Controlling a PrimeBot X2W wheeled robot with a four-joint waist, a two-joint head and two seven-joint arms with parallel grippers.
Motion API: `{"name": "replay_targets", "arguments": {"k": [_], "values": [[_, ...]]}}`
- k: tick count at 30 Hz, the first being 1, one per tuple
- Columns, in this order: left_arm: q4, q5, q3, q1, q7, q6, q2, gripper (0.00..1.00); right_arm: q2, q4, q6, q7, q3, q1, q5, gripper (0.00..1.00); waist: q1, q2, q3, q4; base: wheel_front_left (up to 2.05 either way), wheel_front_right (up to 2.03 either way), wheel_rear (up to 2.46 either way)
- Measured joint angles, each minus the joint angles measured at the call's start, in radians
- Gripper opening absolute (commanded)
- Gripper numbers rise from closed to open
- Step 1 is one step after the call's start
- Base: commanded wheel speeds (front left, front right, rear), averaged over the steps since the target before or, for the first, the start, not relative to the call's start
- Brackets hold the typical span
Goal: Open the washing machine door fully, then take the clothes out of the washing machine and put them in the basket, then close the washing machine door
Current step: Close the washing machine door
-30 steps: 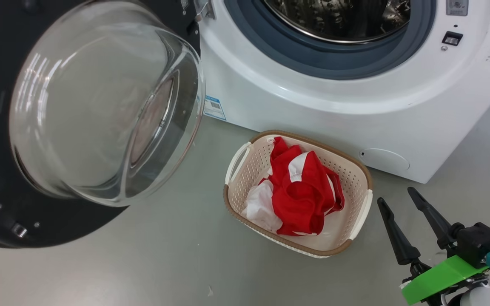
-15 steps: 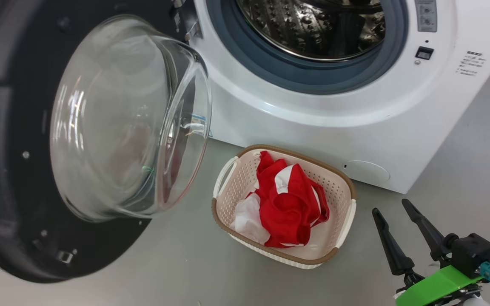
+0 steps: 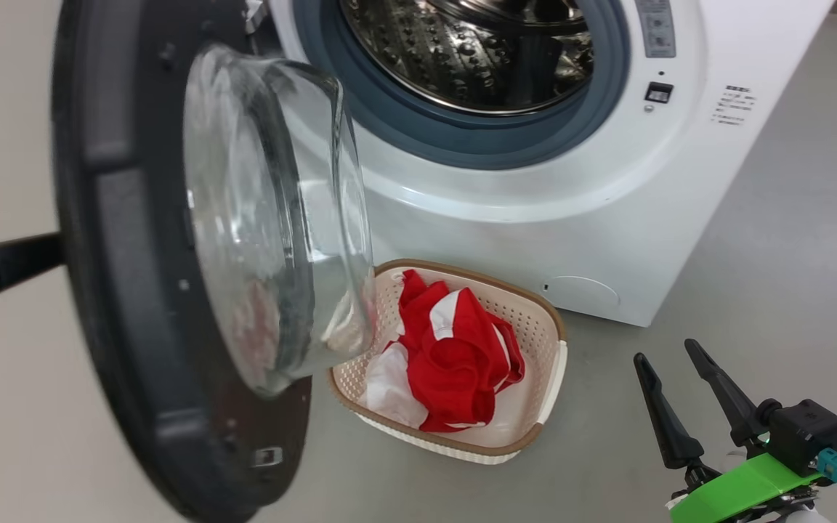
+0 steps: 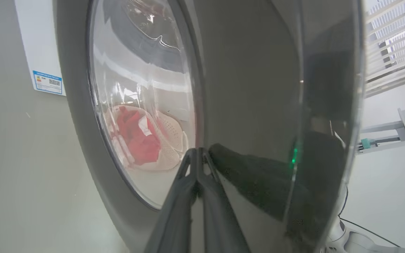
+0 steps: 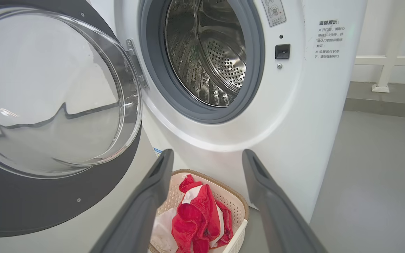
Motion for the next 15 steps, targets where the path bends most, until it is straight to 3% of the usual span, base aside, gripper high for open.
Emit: {"name": "replay_targets", "arguments": {"k": [15], "values": [[-0.125, -0.006, -0.125, -0.001, -0.151, 0.0, -0.121, 0.0, 0.019, -0.005, 0.0, 0.0, -0.005, -0.001, 0.0, 1.0, 0.0, 0.0, 0.011, -0.101, 0.0, 0.0, 0.0]]}}
